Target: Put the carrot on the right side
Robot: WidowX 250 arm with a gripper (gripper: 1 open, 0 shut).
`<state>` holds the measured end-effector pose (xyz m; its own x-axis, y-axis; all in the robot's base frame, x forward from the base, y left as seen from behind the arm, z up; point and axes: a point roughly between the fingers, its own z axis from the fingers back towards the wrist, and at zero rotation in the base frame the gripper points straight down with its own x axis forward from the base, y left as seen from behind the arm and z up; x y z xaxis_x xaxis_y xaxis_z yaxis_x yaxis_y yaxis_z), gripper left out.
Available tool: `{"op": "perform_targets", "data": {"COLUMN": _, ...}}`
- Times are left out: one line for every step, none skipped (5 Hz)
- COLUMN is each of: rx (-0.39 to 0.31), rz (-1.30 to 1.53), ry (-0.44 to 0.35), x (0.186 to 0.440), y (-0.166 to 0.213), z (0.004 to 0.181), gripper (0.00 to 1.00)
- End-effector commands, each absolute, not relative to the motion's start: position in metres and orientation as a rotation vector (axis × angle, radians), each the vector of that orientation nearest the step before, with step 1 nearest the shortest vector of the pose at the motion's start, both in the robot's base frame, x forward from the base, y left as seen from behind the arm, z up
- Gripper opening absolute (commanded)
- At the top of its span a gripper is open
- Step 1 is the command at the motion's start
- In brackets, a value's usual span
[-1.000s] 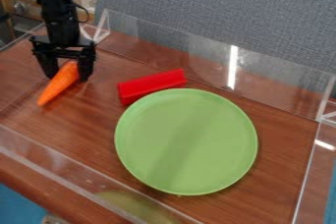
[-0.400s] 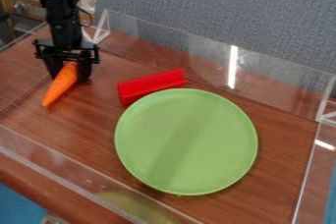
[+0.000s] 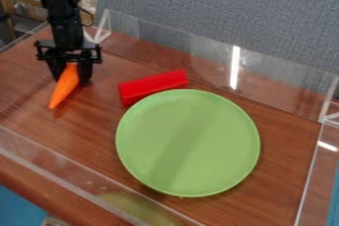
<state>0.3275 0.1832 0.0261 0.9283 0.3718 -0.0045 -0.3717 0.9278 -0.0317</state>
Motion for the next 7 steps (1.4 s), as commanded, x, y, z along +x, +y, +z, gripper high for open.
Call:
{"op": "perform_targets", "data": {"rx": -0.021, "rz": 0.42, "ry": -0.107, "x": 0.335, "y": 0.183, "z": 0.079, "gripper": 0.0}}
{"op": "perform_targets", "data": {"rx": -0.055, "rz": 0.469, "ry": -0.124, "x": 0.336, "y": 0.173, "z": 0.103, "gripper": 0.0}}
{"op": "perform_targets", "data": {"rx": -0.103, "rz": 0.499, "ry": -0.133, "x": 0.347, "y": 0.148, "z": 0.13, "gripper": 0.0}}
{"op": "perform_targets", "data": {"rx": -0.144, "rz": 0.487, "ry": -0.13, "x": 0.368, "y": 0.112, "z": 0.143, "gripper": 0.0}}
{"op": "perform_targets", "data": {"rx": -0.172, "rz": 0.445, "ry": -0.108, "x": 0.39, "y": 0.076, "z": 0.139, "gripper": 0.0}}
{"op": "perform_targets", "data": {"rx": -0.182, "rz": 0.44, "ry": -0.092, "x": 0.403, "y": 0.045, "z": 0.129, "gripper": 0.0}}
{"op": "perform_targets", "data": {"rx": -0.172, "rz": 0.439, "ry": -0.085, "x": 0.409, "y": 0.026, "z": 0.117, "gripper": 0.0}}
